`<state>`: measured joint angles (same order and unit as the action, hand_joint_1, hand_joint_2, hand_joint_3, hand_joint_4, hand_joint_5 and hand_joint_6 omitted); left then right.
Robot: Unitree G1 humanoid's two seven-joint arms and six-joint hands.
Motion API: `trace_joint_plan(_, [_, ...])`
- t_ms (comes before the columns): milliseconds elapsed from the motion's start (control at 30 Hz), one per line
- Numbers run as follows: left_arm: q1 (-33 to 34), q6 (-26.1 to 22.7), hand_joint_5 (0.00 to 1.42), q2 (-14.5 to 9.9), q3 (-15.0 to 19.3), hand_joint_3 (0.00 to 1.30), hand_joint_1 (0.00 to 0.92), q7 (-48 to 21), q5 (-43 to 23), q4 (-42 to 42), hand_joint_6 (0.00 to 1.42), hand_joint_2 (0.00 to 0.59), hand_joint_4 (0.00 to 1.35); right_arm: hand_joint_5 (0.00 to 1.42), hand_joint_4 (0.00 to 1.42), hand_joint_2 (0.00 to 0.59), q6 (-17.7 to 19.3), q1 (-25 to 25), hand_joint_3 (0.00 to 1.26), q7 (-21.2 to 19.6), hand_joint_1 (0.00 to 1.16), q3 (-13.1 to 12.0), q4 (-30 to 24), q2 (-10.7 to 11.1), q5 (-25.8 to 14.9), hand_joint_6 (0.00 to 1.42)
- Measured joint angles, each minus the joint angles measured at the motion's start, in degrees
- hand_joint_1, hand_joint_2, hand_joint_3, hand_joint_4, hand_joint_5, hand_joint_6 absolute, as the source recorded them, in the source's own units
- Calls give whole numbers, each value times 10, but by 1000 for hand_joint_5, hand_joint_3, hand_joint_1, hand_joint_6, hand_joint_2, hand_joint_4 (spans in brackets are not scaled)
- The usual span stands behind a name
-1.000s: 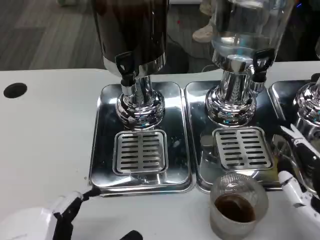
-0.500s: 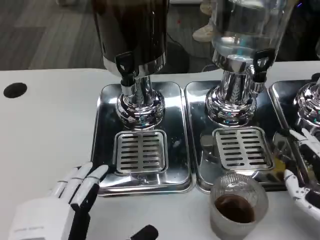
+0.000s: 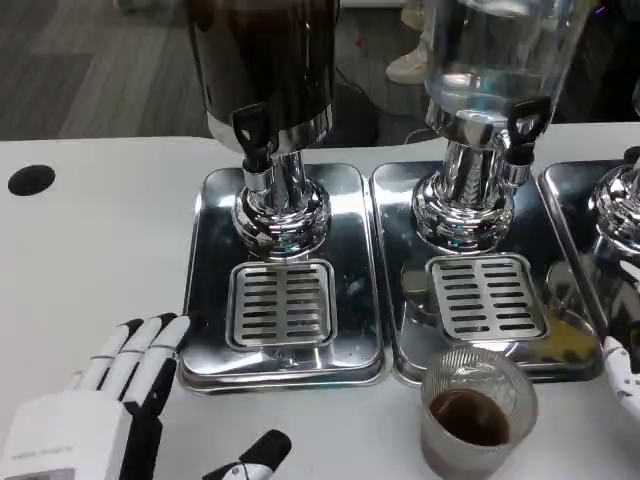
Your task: Grasp the cup under the faucet to collect the drink, then remove the cup.
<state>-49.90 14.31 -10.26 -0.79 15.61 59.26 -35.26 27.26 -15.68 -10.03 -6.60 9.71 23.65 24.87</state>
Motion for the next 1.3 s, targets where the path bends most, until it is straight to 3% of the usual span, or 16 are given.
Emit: trace_joint_plan(1300, [34,-32,140,6,-34,173,0,5,-4,32,347,115,65,83,109,580,49,-31,212,-12,563,0,0,1,4,0])
